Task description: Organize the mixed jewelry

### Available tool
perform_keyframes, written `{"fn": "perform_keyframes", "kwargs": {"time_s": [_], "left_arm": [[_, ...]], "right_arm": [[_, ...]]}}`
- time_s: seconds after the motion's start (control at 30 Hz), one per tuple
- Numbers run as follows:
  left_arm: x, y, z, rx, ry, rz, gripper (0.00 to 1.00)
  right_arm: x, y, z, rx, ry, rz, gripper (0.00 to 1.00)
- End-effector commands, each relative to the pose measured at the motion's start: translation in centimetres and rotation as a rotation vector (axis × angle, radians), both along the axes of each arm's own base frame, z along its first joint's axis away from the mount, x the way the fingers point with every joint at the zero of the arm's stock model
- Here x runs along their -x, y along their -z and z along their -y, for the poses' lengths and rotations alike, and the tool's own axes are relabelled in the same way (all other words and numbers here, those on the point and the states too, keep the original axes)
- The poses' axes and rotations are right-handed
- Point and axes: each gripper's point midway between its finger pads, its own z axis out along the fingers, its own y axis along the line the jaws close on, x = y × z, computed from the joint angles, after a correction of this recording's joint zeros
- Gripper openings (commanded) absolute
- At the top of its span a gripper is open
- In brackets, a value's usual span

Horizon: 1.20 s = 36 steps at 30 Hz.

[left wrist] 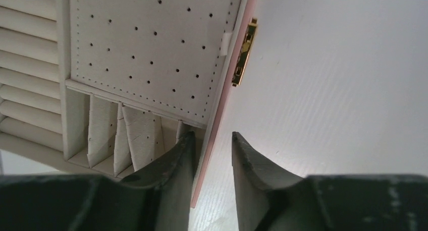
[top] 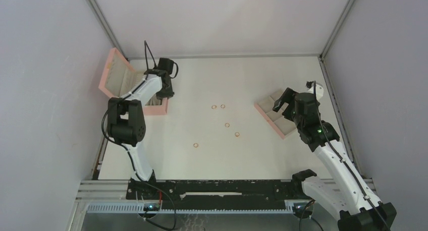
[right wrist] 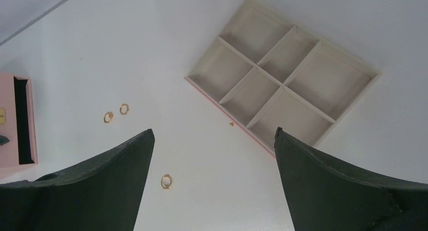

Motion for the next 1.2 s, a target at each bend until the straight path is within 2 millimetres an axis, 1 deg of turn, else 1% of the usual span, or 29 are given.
{"fn": "perform_keyframes", "kwargs": {"time_s": [0.0,0.03,0.07,0.13,0.2,0.23,0.3,0.4,0.5,0.63,0.77,0.97,1.07,1.1,1.13,1.17], "left_arm": [[0.2,0.9,0.3,0.002,0.03,-0.019,0.42],[0.3,1.0,0.2,-0.002,0.032,-0.023,0.42],[0.3,1.1,0.2,-0.002,0.034,-0.022,0.39],[0.3,1.1,0.4,0.007,0.041,-0.014,0.23],[0.3,1.0,0.5,0.015,0.053,-0.009,0.03],[0.3,1.0,0.8,0.022,0.071,-0.009,0.0],[0.2,0.7,1.4,0.032,0.112,0.006,0.0],[0.5,0.0,4.0,0.092,0.23,0.03,0.0],[1.1,-1.0,6.7,0.082,0.354,0.061,0.0],[2.9,-1.4,10.1,0.038,0.508,0.06,0.0],[5.1,-1.4,12.5,0.104,0.633,0.054,0.0],[8.7,-1.8,13.0,0.149,0.665,0.042,0.0],[9.9,-2.0,12.9,0.16,0.66,0.048,0.0],[10.0,-1.9,12.6,0.15,0.647,0.047,0.02],[10.1,-1.8,12.3,0.143,0.634,0.041,0.07],[10.2,-1.8,12.1,0.136,0.619,0.031,0.18]], "right_arm": [[-0.3,-0.8,0.0,0.0,-0.004,0.034,0.97],[-0.2,-0.8,0.1,0.001,-0.002,0.032,0.98],[-0.2,-0.8,0.2,0.002,-0.001,0.033,0.97],[0.0,-0.8,0.3,0.006,0.004,0.031,0.97],[0.0,-0.9,0.4,0.007,0.007,0.033,0.97],[0.0,-0.9,0.4,0.006,0.007,0.032,0.98],[0.1,-0.9,0.4,0.004,0.006,0.034,0.97],[0.2,-1.0,0.3,-0.003,0.006,0.034,0.97],[0.1,-0.8,0.2,-0.012,0.007,0.028,0.97],[0.0,-0.6,0.0,-0.019,-0.001,0.018,0.97],[0.0,-0.3,0.1,-0.011,0.002,0.009,0.97],[-0.1,-0.1,0.5,0.008,0.01,0.0,0.97],[-0.2,-0.1,0.3,0.003,-0.006,0.001,0.97],[-0.3,-0.1,0.1,-0.005,-0.01,0.002,0.97],[-0.3,-0.1,0.0,-0.01,-0.016,0.001,0.98],[-0.3,0.0,-0.2,-0.014,-0.023,-0.001,0.97]]}}
